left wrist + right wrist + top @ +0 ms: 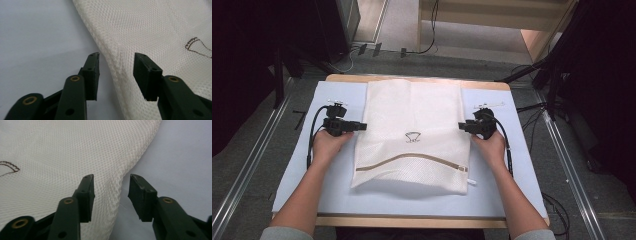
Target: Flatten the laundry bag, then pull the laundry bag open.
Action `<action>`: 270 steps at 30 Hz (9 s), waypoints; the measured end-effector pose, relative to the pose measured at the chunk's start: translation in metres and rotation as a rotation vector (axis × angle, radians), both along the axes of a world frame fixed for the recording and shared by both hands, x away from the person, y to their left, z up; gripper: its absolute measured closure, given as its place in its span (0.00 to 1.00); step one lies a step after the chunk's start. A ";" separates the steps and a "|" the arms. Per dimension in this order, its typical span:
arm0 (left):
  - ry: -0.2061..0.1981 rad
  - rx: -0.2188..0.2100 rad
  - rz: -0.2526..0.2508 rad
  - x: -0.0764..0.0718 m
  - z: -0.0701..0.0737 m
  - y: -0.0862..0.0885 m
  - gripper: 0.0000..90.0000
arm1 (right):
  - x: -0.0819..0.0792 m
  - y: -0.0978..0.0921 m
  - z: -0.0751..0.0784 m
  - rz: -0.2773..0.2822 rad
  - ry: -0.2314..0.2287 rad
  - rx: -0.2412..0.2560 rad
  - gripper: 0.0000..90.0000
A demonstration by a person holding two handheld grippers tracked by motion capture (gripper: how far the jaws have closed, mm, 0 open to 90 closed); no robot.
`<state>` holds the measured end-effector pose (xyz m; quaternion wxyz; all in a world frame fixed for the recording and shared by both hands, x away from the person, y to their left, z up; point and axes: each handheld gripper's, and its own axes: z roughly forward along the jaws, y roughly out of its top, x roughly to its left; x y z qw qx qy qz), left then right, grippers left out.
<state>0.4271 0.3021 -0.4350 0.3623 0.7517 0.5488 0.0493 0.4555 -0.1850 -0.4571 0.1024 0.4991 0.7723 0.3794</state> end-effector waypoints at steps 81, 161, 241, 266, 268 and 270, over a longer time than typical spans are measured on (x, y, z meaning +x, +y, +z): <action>0.045 -0.018 -0.005 -0.039 -0.015 0.011 0.92 | -0.052 -0.002 -0.017 0.073 0.035 -0.025 0.94; -0.072 0.009 -0.228 -0.053 0.024 -0.048 0.41 | -0.085 -0.010 -0.009 0.203 0.115 0.012 1.00; -0.050 -0.065 -0.493 -0.040 0.042 -0.180 0.62 | -0.091 -0.003 -0.014 0.211 0.047 -0.038 1.00; 0.025 -0.032 -0.571 -0.037 0.008 -0.249 0.81 | -0.092 -0.001 -0.014 0.208 0.035 -0.051 1.00; 0.030 -0.027 -0.566 -0.036 0.005 -0.252 0.81 | -0.092 -0.001 -0.014 0.209 0.033 -0.052 1.00; 0.033 -0.030 -0.570 -0.036 0.004 -0.255 0.81 | -0.092 -0.001 -0.014 0.207 0.034 -0.052 1.00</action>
